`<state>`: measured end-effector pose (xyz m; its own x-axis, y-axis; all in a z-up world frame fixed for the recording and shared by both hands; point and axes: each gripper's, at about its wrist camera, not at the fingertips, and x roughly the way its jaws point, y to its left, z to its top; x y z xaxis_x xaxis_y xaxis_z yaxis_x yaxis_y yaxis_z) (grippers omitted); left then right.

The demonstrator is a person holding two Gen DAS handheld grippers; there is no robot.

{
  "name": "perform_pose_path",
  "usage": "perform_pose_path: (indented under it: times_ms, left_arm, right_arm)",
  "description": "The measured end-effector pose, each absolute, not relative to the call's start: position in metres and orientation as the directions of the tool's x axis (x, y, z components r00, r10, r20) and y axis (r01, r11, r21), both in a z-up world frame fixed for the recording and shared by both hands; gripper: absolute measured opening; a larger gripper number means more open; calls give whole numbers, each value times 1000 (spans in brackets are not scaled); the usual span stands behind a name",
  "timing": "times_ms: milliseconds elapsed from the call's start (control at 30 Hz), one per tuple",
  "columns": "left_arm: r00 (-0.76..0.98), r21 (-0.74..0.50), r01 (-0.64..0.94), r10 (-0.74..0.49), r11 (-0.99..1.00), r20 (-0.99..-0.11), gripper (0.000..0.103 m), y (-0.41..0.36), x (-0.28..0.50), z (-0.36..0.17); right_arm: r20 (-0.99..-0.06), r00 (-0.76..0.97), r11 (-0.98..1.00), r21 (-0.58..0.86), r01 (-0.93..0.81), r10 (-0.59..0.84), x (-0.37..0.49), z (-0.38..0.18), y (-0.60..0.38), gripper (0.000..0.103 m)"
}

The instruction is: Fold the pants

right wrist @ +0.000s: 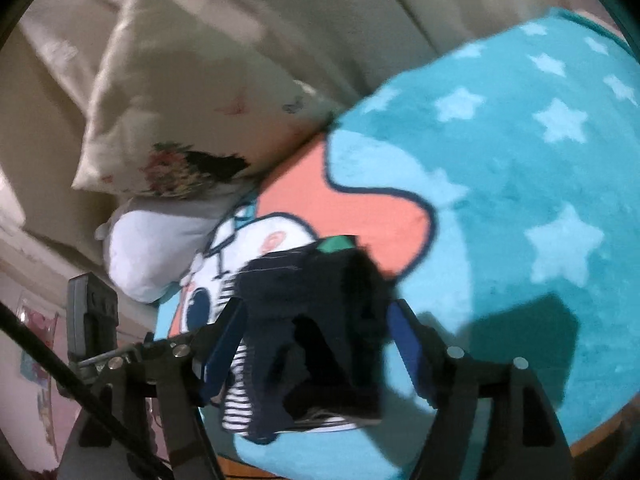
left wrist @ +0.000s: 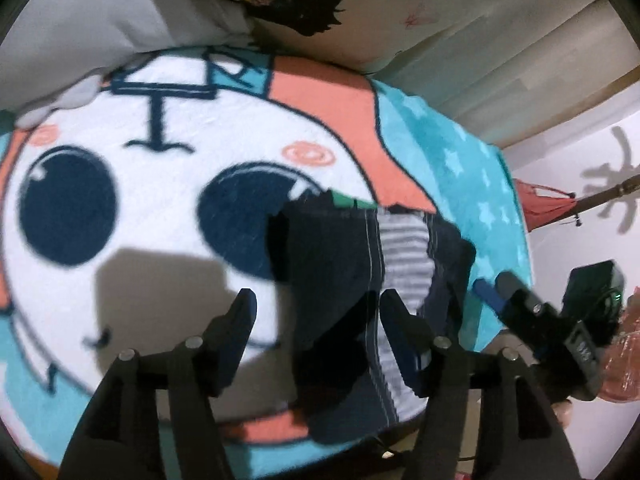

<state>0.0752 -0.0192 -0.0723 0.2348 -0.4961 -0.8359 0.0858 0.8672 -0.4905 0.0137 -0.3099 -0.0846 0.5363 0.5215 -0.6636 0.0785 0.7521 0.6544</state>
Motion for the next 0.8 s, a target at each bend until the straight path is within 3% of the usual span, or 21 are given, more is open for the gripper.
perform_pose_path:
  times_ms: [267,300,333,400,500,567,800]
  left_arm:
    - [137,-612,101,-620,784,-772,75,-52,106,-109]
    - [128,-615,92,-622,783,-772,75,-55,107,-112]
    - [128,-617,89,-623,782,-771,75,-56,107,-113]
    - [129,-622,86,-628,778,-768,54,-58,107,-112]
    - [133,-626,83,-631,776,-764,37,-54,104,-106]
    - [142,-625,85,-630,776,-763,33,-50,103,-98]
    - [239,-587,74,-586,806,-775,33,-35,130,-66]
  right_arm:
    - [-613,490,644,754,129,620,45,-130,-306,81]
    - [-607,490,637,760,127,626,46,-129,-304,79]
    - [-600,471,627,770,122,646,48,-129,-301,71]
    - [-585,442,604,789,115,680,51,-130,-298,57]
    - [-564,427,591,803,81,707,54,-120,-293,47]
    - [-550,426,587,808,54,718,59,-110,-288,45]
    - [-519,427,587,809,-36,741,104,-83,-270,45]
